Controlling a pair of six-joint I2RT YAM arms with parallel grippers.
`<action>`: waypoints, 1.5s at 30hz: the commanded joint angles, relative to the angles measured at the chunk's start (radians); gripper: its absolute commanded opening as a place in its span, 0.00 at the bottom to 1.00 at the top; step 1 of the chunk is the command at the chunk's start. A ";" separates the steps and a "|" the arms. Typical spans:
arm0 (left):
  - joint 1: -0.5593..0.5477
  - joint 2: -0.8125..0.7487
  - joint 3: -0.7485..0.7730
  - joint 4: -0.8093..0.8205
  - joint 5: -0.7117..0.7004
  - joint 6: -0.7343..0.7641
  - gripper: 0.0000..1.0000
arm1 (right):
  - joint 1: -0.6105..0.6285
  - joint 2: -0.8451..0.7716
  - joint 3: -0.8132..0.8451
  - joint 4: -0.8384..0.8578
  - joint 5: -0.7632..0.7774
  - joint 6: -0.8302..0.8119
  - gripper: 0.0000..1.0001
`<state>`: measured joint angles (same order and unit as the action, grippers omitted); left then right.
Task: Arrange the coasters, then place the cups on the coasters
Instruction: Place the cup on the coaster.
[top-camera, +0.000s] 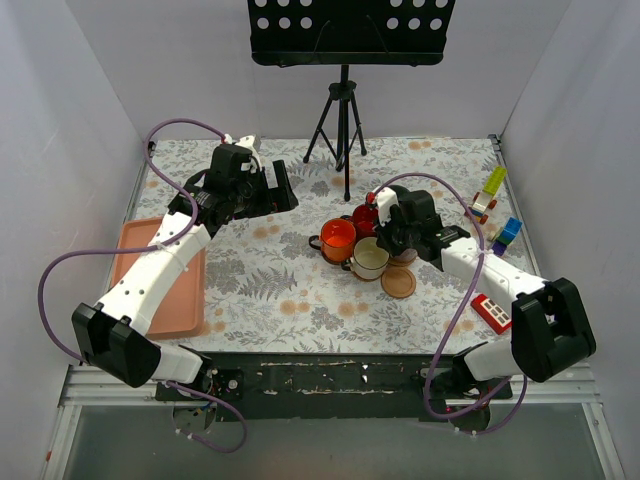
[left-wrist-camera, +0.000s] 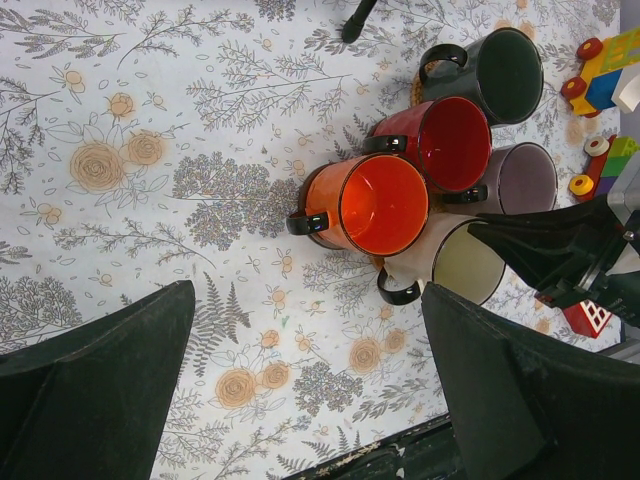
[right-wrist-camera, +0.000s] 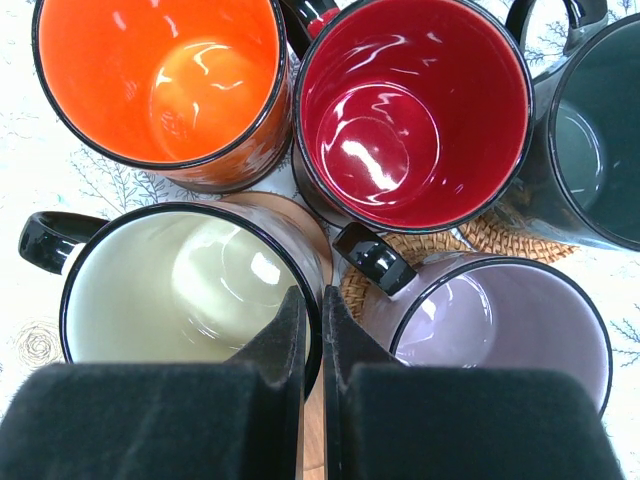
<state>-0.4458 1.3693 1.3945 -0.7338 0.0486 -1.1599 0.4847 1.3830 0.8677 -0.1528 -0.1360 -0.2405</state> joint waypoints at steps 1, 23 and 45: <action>0.009 -0.007 0.001 -0.007 -0.007 0.008 0.98 | -0.003 -0.006 0.033 0.113 -0.011 -0.003 0.01; 0.010 -0.004 0.003 -0.012 -0.007 0.011 0.98 | -0.003 0.016 0.008 0.130 -0.014 -0.014 0.01; 0.012 -0.009 -0.006 -0.009 -0.006 0.011 0.98 | -0.003 0.016 -0.010 0.116 -0.005 -0.028 0.01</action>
<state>-0.4404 1.3693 1.3937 -0.7341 0.0486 -1.1595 0.4847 1.4097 0.8528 -0.1055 -0.1329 -0.2668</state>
